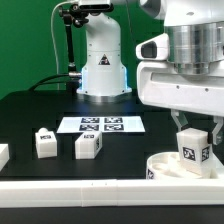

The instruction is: Assemble stool

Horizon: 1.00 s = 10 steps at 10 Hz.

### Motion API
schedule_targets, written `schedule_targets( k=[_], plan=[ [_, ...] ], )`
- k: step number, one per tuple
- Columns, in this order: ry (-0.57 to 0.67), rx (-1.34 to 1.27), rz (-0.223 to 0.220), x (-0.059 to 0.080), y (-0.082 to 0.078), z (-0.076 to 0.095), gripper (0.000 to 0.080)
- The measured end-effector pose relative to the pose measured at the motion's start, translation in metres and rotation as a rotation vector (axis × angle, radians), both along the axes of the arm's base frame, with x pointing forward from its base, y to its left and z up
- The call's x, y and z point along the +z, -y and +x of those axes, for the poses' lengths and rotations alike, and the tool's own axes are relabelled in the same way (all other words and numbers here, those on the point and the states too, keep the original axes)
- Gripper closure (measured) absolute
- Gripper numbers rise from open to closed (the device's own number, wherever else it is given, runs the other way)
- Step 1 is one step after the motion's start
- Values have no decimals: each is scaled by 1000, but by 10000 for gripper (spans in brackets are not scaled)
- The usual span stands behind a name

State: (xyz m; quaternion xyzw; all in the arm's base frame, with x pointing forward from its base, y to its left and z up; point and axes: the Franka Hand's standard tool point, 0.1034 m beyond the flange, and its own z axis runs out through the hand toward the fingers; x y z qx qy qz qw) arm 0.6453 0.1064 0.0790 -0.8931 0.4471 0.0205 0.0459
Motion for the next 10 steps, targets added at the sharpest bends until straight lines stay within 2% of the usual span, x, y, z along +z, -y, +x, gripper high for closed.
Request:
schedule_targets(
  k=[2,6,10],
  plan=[
    [-12,-107,7,0,-1,0,459],
    [-6,-441,49,-2,-4,-3,459],
    [-38,-737,125,-1,-5,-2,459]
  ],
)
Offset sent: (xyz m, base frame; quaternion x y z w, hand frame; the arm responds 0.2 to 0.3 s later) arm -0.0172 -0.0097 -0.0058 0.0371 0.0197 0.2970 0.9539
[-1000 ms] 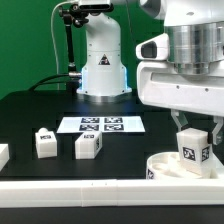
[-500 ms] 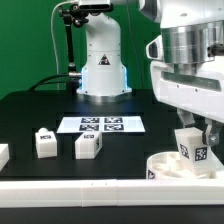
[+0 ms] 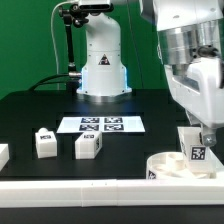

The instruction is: Assemble stool

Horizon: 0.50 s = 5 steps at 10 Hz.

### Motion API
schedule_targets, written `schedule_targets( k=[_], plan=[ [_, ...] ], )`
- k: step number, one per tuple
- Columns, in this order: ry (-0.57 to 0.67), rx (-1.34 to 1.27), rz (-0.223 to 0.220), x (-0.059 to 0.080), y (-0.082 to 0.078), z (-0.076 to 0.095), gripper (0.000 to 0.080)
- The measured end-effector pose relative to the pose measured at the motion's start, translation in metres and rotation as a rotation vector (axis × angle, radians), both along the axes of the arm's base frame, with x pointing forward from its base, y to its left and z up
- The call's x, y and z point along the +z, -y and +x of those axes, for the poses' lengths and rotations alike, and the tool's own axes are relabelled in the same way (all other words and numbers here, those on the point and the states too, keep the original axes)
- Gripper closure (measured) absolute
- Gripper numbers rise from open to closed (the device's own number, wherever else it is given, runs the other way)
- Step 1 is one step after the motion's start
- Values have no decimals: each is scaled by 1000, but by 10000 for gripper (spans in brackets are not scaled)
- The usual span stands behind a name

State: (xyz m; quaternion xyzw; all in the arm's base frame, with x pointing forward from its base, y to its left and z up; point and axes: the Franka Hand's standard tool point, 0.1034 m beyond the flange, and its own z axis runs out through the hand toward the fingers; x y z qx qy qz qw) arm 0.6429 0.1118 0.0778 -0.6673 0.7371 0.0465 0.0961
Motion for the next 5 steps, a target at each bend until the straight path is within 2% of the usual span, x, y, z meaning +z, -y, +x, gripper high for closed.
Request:
schedule_targets(
  k=[2,3,4,5],
  plan=[
    [0,2,3,0,-2,0,459],
    [1,19,4,0,-3,-1,277],
    [4,45,5,4,-3,0,191],
    [16,58,7,8,-3,2,191]
  ],
)
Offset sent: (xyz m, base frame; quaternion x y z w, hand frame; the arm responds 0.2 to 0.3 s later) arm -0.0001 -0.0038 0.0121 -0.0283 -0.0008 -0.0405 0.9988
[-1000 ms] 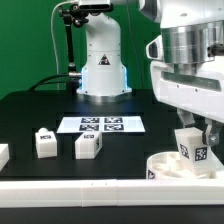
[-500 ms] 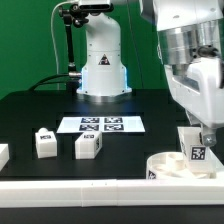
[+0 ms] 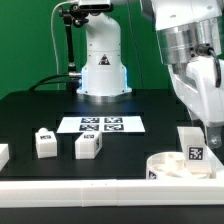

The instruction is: Assemble stool

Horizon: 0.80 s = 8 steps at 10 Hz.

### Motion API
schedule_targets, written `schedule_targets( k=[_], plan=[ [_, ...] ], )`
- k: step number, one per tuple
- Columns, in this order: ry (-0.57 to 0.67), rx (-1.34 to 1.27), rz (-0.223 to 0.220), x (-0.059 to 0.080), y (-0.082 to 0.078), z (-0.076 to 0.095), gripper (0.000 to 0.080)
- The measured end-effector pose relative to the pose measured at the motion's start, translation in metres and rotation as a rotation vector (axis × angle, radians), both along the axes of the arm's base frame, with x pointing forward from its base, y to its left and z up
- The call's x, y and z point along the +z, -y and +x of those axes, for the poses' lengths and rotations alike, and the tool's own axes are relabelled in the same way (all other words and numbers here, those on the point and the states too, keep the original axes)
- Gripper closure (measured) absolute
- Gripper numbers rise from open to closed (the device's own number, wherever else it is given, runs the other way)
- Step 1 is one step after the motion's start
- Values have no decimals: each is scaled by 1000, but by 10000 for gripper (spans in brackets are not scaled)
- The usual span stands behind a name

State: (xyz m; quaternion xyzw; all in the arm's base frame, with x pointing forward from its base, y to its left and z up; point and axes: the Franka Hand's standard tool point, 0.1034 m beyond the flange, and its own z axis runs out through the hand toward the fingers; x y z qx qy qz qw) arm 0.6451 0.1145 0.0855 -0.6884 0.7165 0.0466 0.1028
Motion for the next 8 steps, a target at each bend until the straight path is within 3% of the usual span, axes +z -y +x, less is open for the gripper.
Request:
schedule_targets(
  k=[2,4,8],
  plan=[
    [37,30,15,14,-1,4,152],
    [36,41,13,11,-2,3,151],
    [84,469,-33,10,-3,-2,151]
  ],
)
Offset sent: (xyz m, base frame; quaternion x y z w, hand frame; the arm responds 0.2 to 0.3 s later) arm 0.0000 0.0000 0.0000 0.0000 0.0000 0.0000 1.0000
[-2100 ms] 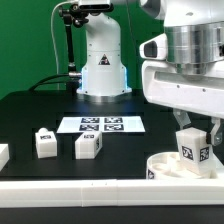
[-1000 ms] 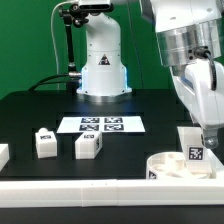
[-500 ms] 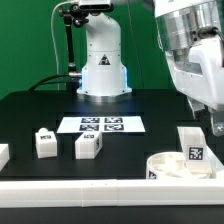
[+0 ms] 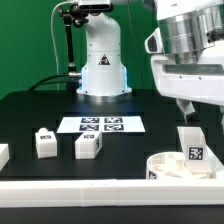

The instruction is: Assemble stool

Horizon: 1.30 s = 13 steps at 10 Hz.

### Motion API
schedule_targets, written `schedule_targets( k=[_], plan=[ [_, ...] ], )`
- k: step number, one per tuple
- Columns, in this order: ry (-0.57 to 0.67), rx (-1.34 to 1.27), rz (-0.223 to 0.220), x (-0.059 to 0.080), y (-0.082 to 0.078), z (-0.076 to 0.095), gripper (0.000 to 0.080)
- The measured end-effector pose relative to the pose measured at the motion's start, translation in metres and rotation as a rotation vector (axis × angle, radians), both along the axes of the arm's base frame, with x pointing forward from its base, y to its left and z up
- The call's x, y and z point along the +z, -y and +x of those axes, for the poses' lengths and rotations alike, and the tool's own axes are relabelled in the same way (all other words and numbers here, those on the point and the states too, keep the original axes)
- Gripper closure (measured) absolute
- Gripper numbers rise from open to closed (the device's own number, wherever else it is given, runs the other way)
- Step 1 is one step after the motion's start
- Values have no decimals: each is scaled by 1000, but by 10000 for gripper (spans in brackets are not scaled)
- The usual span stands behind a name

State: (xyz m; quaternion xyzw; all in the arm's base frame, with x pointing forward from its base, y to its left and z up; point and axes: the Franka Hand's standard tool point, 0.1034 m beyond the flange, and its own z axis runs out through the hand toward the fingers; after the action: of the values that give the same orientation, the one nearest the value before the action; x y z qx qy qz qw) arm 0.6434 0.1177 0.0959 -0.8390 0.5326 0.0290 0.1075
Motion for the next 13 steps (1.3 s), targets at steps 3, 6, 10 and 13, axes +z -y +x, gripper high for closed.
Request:
schedule_targets(
  k=[3,6,10,13],
  plan=[
    [51,304,-29,5,0,2,151],
    [87,523,-52,6,-3,2,151],
    [134,751,-65,6,-2,3,151],
    [175,1127,-145,8,-7,3,151]
  ],
)
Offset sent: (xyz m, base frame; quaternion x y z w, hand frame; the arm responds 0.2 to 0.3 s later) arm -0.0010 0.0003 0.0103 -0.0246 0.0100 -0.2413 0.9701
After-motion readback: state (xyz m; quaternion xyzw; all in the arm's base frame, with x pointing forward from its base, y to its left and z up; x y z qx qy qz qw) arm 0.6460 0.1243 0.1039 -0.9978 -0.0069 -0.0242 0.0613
